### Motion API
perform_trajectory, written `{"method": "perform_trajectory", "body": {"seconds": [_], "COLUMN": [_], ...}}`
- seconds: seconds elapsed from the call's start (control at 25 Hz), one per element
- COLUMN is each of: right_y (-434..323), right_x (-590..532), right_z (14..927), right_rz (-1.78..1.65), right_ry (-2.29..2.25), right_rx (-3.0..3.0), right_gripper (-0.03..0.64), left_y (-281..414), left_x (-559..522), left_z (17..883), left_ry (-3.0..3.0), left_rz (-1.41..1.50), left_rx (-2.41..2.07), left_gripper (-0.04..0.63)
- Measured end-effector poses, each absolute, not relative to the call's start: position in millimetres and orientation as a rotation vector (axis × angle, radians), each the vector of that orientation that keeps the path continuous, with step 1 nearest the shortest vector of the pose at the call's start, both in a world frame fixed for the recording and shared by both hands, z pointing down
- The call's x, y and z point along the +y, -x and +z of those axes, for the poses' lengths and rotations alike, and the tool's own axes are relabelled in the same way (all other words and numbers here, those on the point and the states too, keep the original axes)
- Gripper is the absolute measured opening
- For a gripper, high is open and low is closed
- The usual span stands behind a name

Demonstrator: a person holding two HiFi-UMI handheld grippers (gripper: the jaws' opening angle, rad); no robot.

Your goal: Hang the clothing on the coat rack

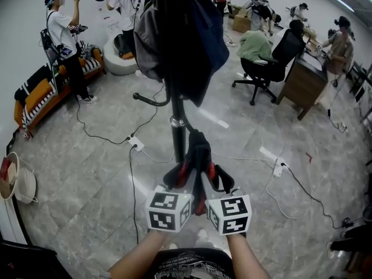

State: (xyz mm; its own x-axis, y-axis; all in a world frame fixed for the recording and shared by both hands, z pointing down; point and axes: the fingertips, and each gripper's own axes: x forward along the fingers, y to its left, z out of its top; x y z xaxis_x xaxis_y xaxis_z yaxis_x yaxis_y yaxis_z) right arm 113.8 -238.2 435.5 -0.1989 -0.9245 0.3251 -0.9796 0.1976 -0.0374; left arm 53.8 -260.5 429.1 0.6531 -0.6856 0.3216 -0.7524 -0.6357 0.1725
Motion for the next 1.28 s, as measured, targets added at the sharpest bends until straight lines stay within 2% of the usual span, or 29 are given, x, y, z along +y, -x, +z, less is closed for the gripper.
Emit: {"method": "perform_trajectory", "body": {"seconds": [0.8,1.16,1.28], "right_y": [-97.3,-89.4,-84.9], "right_x": [-195.1,-175.3,-170.7], "right_z": [423.4,418.9,416.8], "right_rz": [0.318,0.315,0.314], "right_ry": [-1.915,-1.971,-1.987], "right_rx": [-2.194,-2.161,-2.16], "right_gripper": [0.125,0.075,0.058], "left_y": [-49.9,-42.3,-38.9], "left_x": [-216.0,-195.5,-191.0], "left_z": [428.7,426.7,424.7], "left_ry": [-2.645,-2.663,-2.668], "left_rz": [0.374,0.359,0.344], "left_rx": [-1.035,-1.007,-1.001], "left_gripper": [0.132,0.124,0.095]}}
